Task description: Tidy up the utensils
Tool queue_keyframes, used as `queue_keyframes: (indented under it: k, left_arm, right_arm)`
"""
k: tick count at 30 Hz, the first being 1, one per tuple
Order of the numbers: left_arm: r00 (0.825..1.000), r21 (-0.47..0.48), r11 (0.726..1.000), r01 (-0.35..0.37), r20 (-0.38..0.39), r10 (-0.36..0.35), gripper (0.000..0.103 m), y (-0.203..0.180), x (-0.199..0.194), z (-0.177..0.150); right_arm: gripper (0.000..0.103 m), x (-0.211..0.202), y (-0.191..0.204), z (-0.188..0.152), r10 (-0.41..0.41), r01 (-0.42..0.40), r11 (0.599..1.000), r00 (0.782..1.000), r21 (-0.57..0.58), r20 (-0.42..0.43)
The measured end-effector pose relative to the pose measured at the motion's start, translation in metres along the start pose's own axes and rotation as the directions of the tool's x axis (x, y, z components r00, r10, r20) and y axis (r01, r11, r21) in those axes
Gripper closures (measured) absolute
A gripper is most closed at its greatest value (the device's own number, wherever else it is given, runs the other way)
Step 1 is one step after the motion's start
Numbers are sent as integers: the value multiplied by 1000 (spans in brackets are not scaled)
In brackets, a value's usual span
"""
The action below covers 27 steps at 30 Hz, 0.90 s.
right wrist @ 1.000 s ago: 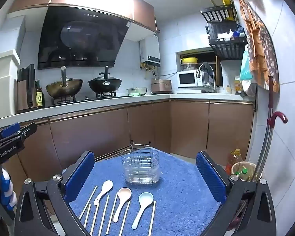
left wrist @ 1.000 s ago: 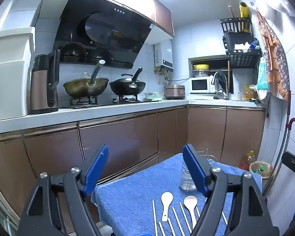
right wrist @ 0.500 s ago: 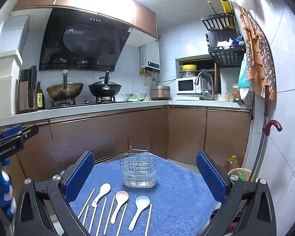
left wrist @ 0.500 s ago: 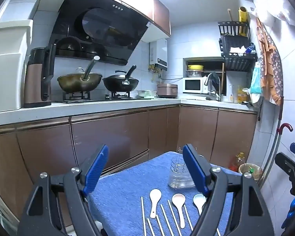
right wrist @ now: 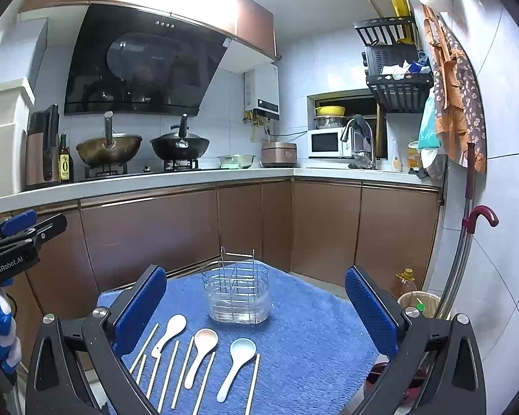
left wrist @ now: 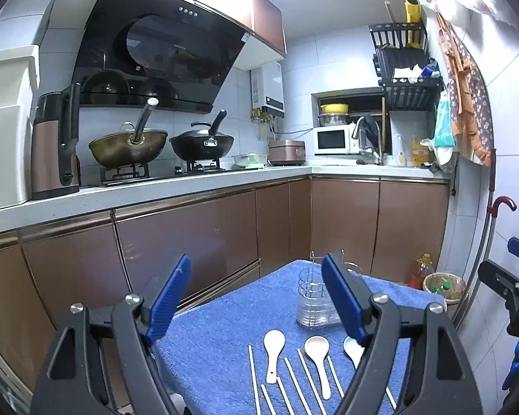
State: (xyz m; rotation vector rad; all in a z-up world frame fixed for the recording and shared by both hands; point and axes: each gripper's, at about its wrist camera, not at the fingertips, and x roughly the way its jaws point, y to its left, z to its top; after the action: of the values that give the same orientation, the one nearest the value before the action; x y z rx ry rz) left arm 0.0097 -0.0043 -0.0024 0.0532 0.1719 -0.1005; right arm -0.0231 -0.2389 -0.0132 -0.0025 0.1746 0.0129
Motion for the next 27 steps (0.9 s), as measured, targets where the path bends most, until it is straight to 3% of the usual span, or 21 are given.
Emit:
queue_keyframes:
  k: [10,27]
  left_arm:
    - [999,13,1000,-17,-41,18,26,-15,28,-5]
    - [997,17,999,-42,-69,43,26,-21,54,-11]
  right_arm:
    - [0,35,-17,-9,-3,3,1000,999,-2,-48]
    - [0,56,-21,-17,11,-11,1000,997,0,-74]
